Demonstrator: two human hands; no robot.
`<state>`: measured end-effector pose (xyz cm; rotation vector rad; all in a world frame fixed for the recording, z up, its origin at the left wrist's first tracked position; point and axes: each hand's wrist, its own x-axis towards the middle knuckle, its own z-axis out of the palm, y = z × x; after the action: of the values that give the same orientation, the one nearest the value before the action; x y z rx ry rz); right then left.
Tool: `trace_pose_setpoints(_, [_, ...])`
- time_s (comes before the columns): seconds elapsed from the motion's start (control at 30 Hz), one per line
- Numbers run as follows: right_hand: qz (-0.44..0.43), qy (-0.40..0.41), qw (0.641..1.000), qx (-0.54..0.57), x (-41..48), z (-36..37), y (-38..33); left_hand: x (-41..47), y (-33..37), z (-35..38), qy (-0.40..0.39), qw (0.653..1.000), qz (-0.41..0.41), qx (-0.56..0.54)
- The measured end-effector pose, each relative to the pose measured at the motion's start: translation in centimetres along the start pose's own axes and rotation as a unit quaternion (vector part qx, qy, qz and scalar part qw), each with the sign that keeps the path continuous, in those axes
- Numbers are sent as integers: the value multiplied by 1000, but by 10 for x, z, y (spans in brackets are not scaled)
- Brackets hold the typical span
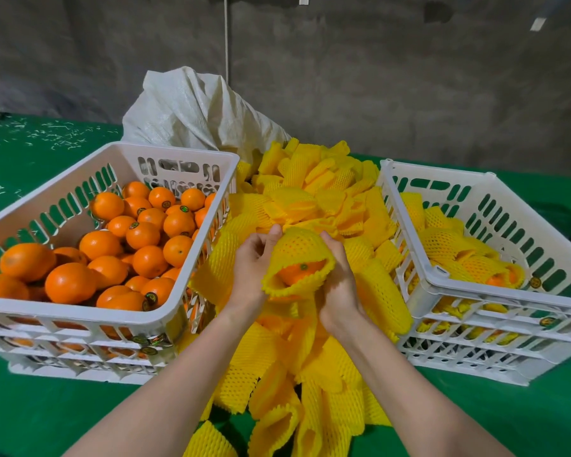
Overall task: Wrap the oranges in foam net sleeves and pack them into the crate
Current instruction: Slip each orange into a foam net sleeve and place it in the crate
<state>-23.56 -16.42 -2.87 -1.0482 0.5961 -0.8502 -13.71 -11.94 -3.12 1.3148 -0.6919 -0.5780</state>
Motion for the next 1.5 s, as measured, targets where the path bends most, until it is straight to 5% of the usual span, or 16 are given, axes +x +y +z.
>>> trace_pose_setpoints(0.1, [-142,-2,973,-180,-4,-5,-10,7,9,-11,-78,986,-149,-17])
trace_pose_setpoints(0.2, [-194,-22,934,-300,-4,-11,-9,5,21,-16,-220,927,-284,-112])
trace_pose_setpoints(0.37, [-258,49,923,-280,-2,-20,-13,3,20,-11,-259,900,-316,-154])
trace_pose_setpoints(0.57, [-233,59,930,-279,-4,-20,-14,-3,15,1,-270,897,-314,-156])
trace_pose_setpoints(0.87, [-188,-59,952,-234,5,-35,-32,-5,26,5,-345,855,-371,-106])
trace_pose_setpoints(0.97, [-181,-78,949,-245,5,-43,-36,-9,28,9,-338,869,-352,-85])
trace_pose_setpoints(1.13, [-225,47,930,-286,-6,-51,-25,-11,23,21,-228,929,-268,-117])
trace_pose_setpoints(1.3, [-212,-61,930,-295,-28,-50,-8,-17,18,35,-174,956,-191,-137])
trace_pose_setpoints(1.5, [-221,10,926,-306,-30,-54,-24,-23,20,63,-164,970,-151,-96])
